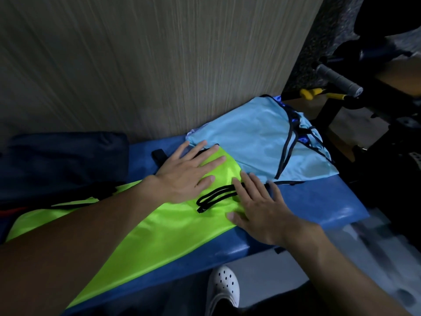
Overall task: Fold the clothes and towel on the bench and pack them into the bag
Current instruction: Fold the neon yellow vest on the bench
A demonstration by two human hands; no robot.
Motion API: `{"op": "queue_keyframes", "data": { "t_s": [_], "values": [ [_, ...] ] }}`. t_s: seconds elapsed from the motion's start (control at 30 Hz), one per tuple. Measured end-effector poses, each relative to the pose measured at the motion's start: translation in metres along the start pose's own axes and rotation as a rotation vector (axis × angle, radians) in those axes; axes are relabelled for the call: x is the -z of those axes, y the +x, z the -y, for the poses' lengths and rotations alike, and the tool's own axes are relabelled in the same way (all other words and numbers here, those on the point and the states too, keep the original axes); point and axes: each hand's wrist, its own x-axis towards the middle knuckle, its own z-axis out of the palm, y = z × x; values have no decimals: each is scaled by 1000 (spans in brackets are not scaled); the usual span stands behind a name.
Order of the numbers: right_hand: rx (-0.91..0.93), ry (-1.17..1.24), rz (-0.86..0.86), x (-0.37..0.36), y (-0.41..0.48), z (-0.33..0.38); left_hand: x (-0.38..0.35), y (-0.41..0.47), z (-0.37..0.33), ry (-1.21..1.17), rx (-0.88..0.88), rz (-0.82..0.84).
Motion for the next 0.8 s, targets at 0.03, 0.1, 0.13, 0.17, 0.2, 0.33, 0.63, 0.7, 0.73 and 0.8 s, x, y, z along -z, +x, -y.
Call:
{"op": "queue_keyframes", "data": {
  "t_s": [0.03,0.1,0.13,0.17,0.2,0.33,0.63,0.7,0.73,0.8],
  "values": [
    [-4,9,-57,4,1,5,5,-4,-2,-19,29,-24],
    [13,44,-245,15,3,21,15,-21,-4,-129,108,-125],
    [26,83,-322,19,4,30,20,-34,-3,-186,140,-197],
    [49,118,-376,22,7,39,25,-49,-2,-218,166,-279],
    [83,141,-398,25,11,50,28,-67,0,-223,193,-358],
    [248,170,-372,30,27,100,29,-153,16,-189,417,-504],
    [630,245,-248,28,59,252,0,-337,15,-267,1360,-267],
    [709,219,-205,26,65,283,-4,-348,11,-265,1387,-224],
    [735,200,-177,26,70,297,-7,-351,8,-246,1382,-227],
    [766,128,-130,26,84,320,-11,-353,4,-237,1382,-309]
  ]
}}
